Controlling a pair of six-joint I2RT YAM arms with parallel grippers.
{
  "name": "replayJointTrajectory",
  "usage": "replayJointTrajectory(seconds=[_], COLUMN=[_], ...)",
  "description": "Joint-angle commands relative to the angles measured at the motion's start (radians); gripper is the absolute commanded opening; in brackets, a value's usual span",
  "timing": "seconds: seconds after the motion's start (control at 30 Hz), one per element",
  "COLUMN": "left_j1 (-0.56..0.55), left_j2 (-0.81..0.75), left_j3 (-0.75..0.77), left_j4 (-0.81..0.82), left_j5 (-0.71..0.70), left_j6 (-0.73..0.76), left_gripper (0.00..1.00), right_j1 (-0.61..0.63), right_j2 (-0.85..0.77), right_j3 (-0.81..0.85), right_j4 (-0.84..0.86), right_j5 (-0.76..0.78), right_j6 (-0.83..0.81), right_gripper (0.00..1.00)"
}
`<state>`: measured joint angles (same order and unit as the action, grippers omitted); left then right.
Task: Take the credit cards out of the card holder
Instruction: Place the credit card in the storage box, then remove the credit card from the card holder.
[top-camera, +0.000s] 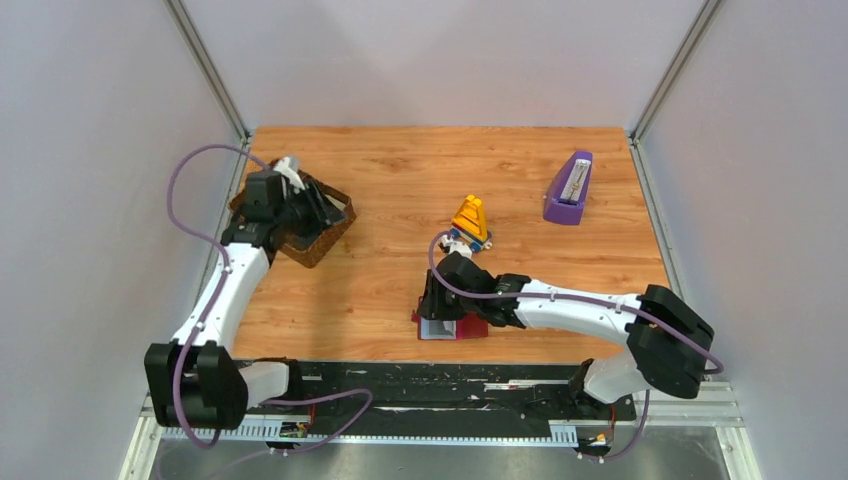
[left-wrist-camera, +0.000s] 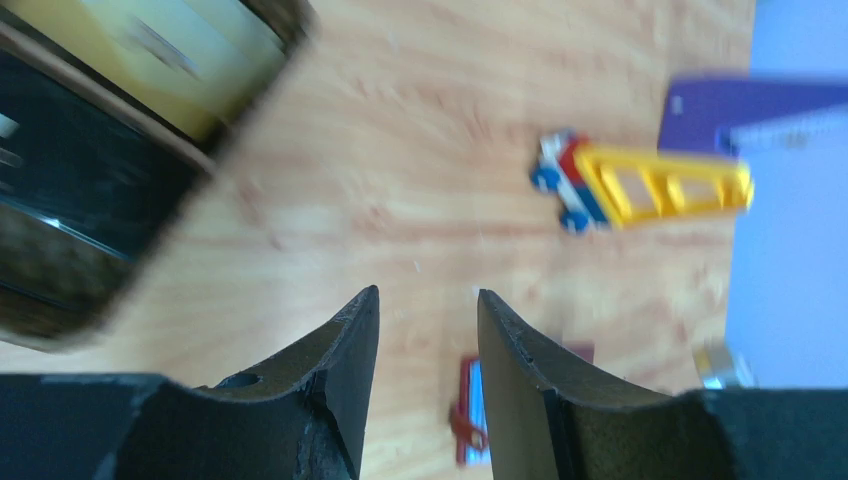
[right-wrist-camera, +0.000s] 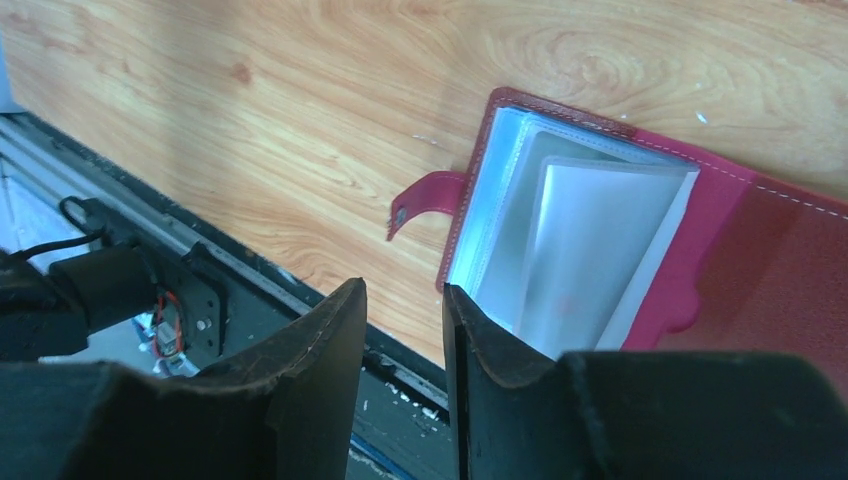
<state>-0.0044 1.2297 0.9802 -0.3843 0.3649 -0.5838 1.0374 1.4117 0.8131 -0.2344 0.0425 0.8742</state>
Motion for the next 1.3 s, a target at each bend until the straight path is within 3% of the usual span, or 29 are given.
replayJointTrajectory(seconds=[0.0, 0.23, 0.5, 0.8, 1.1, 1.27], left_j1=[-0.146, -0.345, -0.485, -0.550, -0.594, -0.622], left_j2=[-0.092, -0.178, -0.101, 0.000, 0.081, 0.133], left_j3=[-0.090, -0.307, -0.427, -0.460, -0.473, -0.446], left_j4=[-0.091, 0.030, 0.216, 0.310, 0.412, 0.392], left_j5=[0.094, 0.097, 0.112, 0.082, 0.090, 0.060], left_j6=[0.055, -0.072, -0.159, -0.179, -0.213, -0.195], left_gripper=[0.50, 0.55, 0.58, 0.60, 0.59, 0.58], right_j1=[0.007, 0.006, 0.006, 0.006, 0.006, 0.007], right_j2=[0.048, 0.057, 0.041, 0.047, 0.063, 0.059], right_j3=[0.048, 0.029, -0.018, -0.040, -0.051, -0.057], right_j4=[-0.063, -0.157, -0.169, -0.126, -0.101, -0.097], right_j5=[0.062, 0.169, 0.205, 0.204, 0.206, 0.209], right_j6=[0.033, 0.074, 0.093, 0.106, 0.105, 0.105], right_gripper=[0.36, 0.44, 0.54, 0.63, 0.61, 0.61])
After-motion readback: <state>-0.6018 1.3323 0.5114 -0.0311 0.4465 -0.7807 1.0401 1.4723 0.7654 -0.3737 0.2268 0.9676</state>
